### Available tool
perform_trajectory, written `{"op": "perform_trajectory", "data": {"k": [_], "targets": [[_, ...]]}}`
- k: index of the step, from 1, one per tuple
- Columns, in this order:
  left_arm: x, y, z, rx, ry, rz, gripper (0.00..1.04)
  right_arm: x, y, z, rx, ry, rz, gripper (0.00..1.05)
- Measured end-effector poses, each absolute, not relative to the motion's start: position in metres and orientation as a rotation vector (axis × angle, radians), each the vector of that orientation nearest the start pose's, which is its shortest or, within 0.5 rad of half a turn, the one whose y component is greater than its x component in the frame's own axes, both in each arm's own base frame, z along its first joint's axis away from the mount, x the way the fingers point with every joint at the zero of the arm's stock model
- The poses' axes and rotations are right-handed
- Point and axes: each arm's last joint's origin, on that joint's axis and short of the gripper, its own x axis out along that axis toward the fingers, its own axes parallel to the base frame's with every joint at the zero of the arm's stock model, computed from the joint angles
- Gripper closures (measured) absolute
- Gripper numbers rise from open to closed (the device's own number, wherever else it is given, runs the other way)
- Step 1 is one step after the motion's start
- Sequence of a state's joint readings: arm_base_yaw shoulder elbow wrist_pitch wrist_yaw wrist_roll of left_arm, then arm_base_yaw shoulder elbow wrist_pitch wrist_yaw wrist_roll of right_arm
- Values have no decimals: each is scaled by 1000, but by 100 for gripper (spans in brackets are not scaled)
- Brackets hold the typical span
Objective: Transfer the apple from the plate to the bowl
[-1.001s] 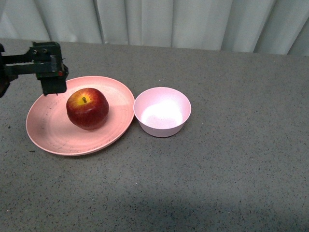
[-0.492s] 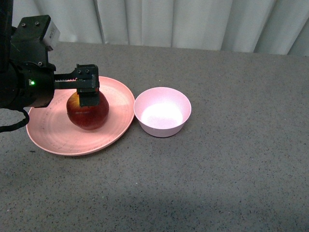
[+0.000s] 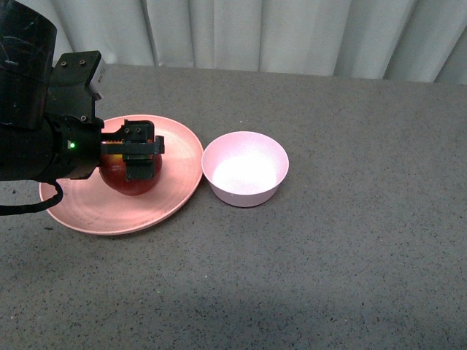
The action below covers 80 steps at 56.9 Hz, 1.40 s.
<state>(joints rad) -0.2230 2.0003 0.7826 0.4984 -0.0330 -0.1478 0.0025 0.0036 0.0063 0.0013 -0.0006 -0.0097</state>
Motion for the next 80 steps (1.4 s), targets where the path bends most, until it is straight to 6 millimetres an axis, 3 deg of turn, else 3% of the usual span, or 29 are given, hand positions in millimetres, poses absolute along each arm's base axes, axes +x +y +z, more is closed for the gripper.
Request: {"op": "perform_trajectory", "data": {"k": [4,5,14,29,38,48,80], "targets": [[336,-75,71,-49,725,-129,34,98,0,166,-10,-4,3,9],[335,-83,87,-70,685,-158,34,98,0,166,-10,-4,3,9],[338,-107,113,-93,614,-240,34,98,0,165,-10,-4,3,9],[344,-154,127,-63,562,-339,35,98,0,166,-10,-4,3,9],[347,-169,120,-46,578,-360,35,98,0,165,-10,-4,3,9],[349,-181,97,-12,625,-367,35,98,0,166,-10,-4,3,9],[353,-190,70,37,666,-352,35,98,0,165,-10,-4,3,9]]}}
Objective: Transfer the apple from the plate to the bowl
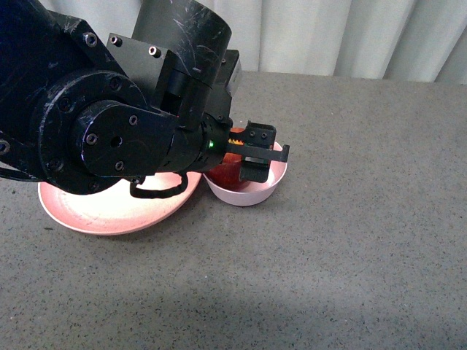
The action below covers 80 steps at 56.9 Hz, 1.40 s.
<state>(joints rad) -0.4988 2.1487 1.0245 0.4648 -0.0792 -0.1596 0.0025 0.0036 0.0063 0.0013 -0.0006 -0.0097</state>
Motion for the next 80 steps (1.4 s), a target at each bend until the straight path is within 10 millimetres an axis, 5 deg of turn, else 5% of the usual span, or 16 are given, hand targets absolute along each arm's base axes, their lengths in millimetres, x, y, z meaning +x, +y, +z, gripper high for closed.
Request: {"op": "perform_trajectory", "data": {"k": [11,23,37,48,57,66,70,80], "targets": [[353,-190,73,36,658,-353,5,98,0,165,-10,-4,3,9],[349,-178,94,48,554,-266,7,98,0,166,-10,-4,3,9],[326,-140,121,26,449,-143,7,98,0,166,-10,-4,3,9],[295,-106,119,71,470,-37,7,98,0,165,-10,-4,3,9],[293,-104,119,81,469,-35,7,98,0,165,-10,-4,3,9],[276,-88,114,31,179,-26,29,98,0,166,-10,-4,3,9],[259,-72,126,-7,47,-14,43,98,0,165,-10,-4,2,9],[225,-44,140,-11,13,-6,77,98,0,165,-10,-4,4,9]]}}
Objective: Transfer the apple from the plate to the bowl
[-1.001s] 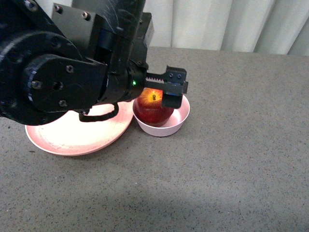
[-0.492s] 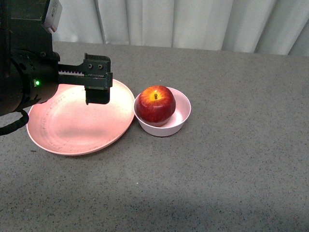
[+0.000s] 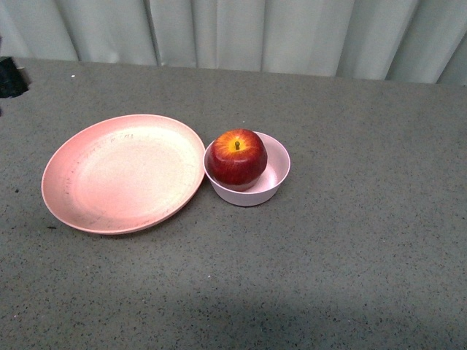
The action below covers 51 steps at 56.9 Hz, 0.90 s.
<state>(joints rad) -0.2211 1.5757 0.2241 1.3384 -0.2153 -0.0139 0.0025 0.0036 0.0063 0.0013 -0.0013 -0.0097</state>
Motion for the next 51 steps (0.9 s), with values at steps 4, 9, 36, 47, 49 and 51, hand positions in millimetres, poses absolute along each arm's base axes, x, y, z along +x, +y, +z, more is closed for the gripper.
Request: {"op": "perform_trajectory", "data": {"k": [4,9,36,47,49,51], "targets": [[214,-36,142,-7,22,-1,92,98,0,165,-10,-4,4,9],[203,-30,145,-5,19,-4,101,98,0,165,-10,-4,3,9],[155,-3,163,-7,14,-12,101,98,0,165,-10,-4,3,9],[145,0,165,-7,6,0,101,98,0,165,-10,-4,4,9],[143,0,166,-7,2,0,101,98,0,165,-10,-4,4,9],[141,0,167,-7,-1,0,101,98,0,165,-10,-4,4,9]]}}
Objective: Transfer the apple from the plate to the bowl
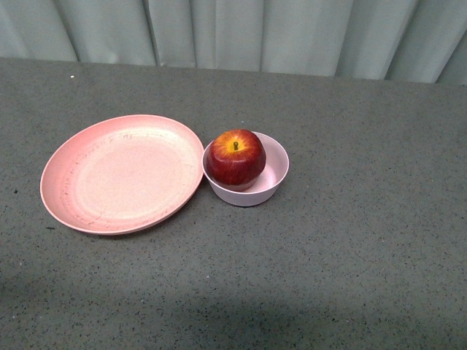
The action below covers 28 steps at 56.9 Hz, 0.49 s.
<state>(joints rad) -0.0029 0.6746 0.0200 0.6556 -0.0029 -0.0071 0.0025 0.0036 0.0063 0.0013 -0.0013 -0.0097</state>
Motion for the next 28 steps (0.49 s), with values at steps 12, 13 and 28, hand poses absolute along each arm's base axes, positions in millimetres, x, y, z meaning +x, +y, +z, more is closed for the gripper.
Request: {"op": "perform_trajectory", "data": {"k": [12,13,28], "targets": [[133,0,171,-7,-14,0,101,98,0,165,-10,-4,4,9],[133,0,171,-7,-14,0,101,98,0,165,-10,-4,4,9],[123,0,173,-7,-20,0,101,98,0,165,-10,-4,3,9]]}}
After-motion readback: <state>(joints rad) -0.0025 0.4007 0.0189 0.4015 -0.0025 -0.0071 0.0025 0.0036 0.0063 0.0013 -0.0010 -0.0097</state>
